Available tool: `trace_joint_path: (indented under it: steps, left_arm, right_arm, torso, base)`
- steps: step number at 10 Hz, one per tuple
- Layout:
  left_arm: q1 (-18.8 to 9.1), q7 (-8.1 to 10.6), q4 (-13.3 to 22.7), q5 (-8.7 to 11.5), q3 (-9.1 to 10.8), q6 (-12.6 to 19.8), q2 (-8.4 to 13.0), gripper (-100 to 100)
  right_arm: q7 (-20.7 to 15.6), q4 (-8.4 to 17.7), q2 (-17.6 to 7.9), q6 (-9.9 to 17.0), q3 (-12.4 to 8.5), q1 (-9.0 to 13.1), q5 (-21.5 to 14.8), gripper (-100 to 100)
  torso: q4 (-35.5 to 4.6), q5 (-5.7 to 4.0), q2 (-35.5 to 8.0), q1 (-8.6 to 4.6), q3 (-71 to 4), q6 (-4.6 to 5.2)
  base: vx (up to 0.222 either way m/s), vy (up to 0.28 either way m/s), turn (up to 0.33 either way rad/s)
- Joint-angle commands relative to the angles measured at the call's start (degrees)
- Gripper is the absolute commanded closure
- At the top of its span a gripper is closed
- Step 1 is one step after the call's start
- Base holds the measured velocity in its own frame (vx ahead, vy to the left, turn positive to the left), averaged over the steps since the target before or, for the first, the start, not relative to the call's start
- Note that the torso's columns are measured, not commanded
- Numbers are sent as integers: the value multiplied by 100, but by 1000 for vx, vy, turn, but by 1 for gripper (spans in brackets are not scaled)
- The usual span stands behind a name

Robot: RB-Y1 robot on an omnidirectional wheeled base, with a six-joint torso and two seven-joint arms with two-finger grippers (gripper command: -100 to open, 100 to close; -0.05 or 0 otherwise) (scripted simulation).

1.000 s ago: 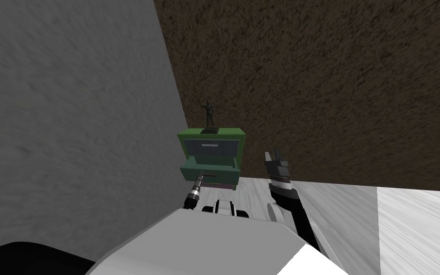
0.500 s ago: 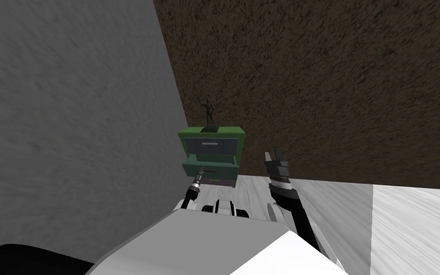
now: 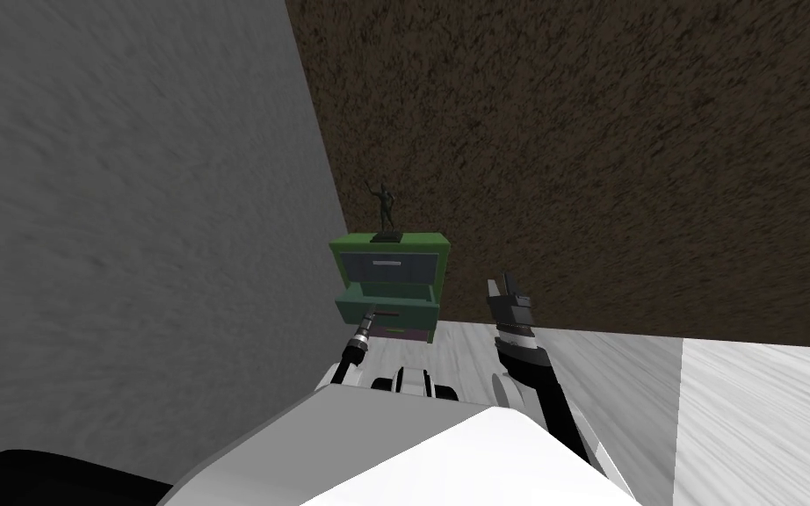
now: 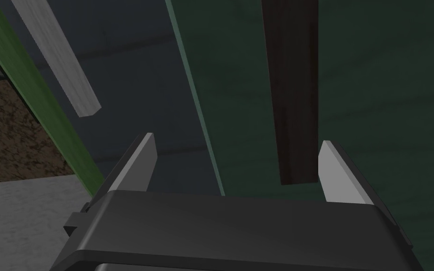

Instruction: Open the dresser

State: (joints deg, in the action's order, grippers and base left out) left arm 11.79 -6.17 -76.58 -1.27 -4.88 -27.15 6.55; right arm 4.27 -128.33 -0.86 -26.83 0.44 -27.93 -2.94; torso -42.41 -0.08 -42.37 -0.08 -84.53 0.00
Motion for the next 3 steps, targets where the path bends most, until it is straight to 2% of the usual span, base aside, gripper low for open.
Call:
trace_joint_path:
  steps: [1,3]
  left_arm:
    - [4,0,5,0,0,5,0,0]
    - [8,1,10,0,0,10,0,0]
  right_arm:
    - [0,0,0,0,0,0,0,0]
    - [0,0,0,0,0,0,0,0]
  torso:
    - [4,3,3,3,-1,0]
    - [9,6,5,6,-2,1]
  base:
    - [0,0,0]
    - [0,0,0]
